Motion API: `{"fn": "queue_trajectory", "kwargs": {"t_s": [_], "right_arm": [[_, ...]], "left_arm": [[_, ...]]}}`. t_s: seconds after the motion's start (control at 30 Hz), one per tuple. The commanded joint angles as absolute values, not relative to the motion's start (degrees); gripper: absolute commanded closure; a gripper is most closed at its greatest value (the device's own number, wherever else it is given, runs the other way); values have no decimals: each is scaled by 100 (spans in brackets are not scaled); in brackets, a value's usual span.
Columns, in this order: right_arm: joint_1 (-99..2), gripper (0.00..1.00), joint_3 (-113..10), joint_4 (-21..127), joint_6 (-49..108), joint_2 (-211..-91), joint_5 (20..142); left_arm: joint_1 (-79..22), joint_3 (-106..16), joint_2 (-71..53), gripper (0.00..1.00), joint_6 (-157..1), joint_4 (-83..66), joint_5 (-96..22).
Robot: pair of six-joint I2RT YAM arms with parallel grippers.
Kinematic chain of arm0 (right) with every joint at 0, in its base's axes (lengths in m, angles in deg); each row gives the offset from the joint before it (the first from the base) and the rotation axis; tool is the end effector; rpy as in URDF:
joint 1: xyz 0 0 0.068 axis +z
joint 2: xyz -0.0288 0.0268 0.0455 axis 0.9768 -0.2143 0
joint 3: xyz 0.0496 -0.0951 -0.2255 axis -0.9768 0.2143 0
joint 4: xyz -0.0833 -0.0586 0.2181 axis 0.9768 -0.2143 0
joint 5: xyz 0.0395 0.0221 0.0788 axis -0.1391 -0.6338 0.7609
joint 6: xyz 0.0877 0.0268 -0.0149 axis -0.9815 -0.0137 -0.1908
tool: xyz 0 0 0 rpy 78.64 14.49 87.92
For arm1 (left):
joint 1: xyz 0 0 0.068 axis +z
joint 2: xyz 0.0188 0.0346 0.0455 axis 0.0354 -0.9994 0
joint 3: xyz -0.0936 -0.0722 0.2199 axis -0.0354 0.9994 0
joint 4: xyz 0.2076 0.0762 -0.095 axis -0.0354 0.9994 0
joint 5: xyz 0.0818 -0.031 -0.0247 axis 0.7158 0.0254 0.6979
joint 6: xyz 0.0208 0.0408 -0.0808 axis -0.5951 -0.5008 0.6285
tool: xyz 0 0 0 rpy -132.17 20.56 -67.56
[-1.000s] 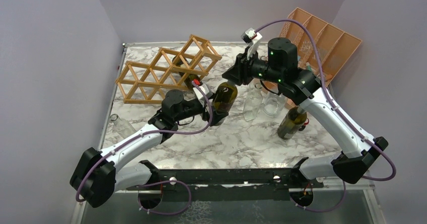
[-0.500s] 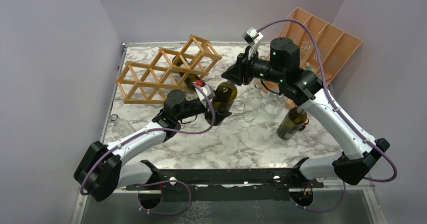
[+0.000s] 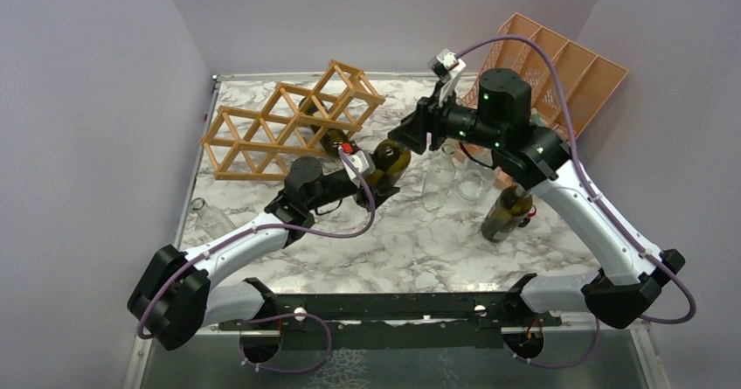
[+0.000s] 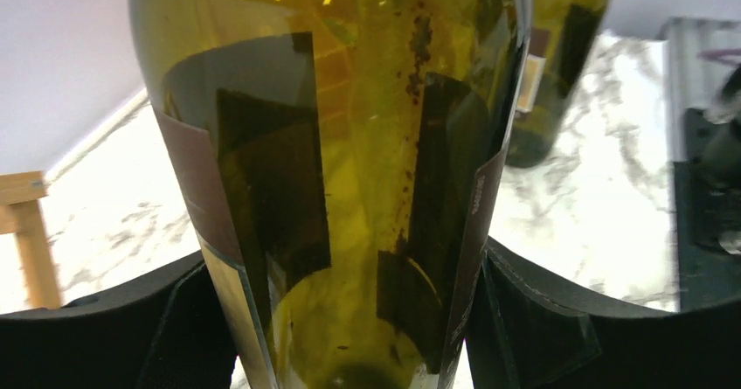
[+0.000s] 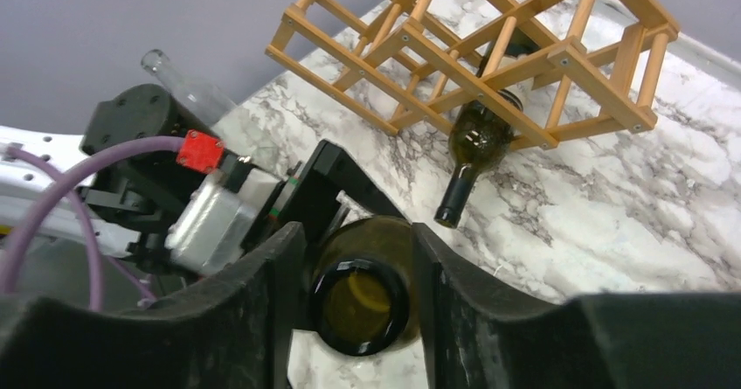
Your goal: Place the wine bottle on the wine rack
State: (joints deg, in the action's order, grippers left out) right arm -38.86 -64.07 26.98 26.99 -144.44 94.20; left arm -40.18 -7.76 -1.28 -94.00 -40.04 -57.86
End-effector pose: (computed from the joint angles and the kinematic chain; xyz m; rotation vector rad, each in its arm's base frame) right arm 0.2198 0.2154 0.4212 -0.7453 1.7249 0.9192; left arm 0.2070 -0.2145 0.2669 0.9587 1.3104 -0.8505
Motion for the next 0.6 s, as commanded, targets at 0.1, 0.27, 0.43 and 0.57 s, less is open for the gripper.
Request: {"fn": "queue_trajectory", "kwargs": {"t_s": [0.1,0.27,0.43,0.57], "right_arm": [[-3863,34,-6403,1910,2600,-13734,8846],[-3860,31,-6649,1449,2679,-13493,8649],[-3861,31,-6745,1138,2759,-13339,8517],[-3863,31,-6679,865,2829,-13262,8188]], "left_arm": [[-3965,-1200,109,100,-11678,-4273,-5315],[-3966,-1451,15,100,-13690,-4236,-5610],[-3965,-2037,-288,100,-14821,-4008,-5662],[-3965,-2452,-484,100,-15775,-3858,-5710]]}}
